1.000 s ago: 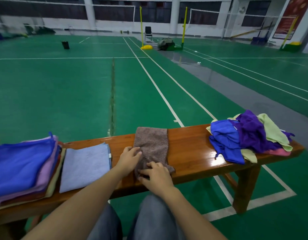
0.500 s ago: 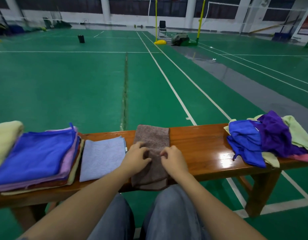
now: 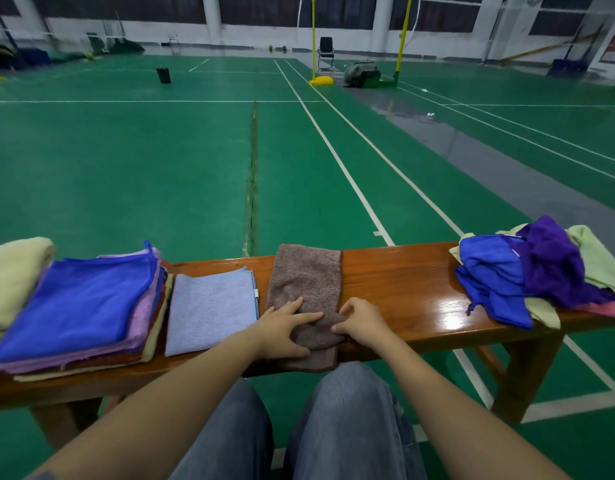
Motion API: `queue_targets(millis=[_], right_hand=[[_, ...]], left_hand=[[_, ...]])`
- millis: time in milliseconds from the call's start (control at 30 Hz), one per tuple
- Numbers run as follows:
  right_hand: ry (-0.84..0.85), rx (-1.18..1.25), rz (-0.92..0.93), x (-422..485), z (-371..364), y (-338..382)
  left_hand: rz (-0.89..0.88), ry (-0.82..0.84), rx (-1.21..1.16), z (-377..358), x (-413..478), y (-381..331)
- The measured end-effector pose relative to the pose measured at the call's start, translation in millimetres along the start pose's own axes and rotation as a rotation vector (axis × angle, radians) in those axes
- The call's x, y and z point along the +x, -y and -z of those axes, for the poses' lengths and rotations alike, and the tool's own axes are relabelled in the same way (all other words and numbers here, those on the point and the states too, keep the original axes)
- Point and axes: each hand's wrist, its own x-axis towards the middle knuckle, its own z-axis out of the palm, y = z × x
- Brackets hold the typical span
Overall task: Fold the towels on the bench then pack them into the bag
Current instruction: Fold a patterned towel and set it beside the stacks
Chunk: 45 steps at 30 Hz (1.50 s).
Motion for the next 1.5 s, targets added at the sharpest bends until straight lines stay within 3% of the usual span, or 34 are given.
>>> queue_targets(millis=[167,333,567,800,1100,1267,1500], right_hand=[[-0.075,0.129,-0.011,6.7,8.5,-5.3],[-0.191,0.431,0.13,5.2,15.5,-12.0],[-0.142,0.573,0.193,8.8,9.0,-21.6],[-0.165,0.287,0.2,-0.7,-3.0,-23.2],[-0.213,0.095,0.322,-9.8,0.0,-22.3],[-0.227,0.069,0.366,-15.3,3.9,-26.4],[-0.235,-0.149,0.442,-24.7,4.6,-35.6]], left_hand=[[0.039,-0.012,-0.01,-0.5,24.4,-8.6],[0.09,-0.154,-0.119,-9.9,48.6,-15.7],[0.01,-0.345,-0.178,-12.9,43.3,-22.0],[-0.06,-0.357,-0.033,-10.8,30.5,-18.2],[-0.047,-0.262,-0.544,8.7,14.5,-8.5],[-0.033,-0.192,-0.553,8.7,5.1,2.4],[-0.056,-0.162,-0.467,4.2,-4.8,1.3]])
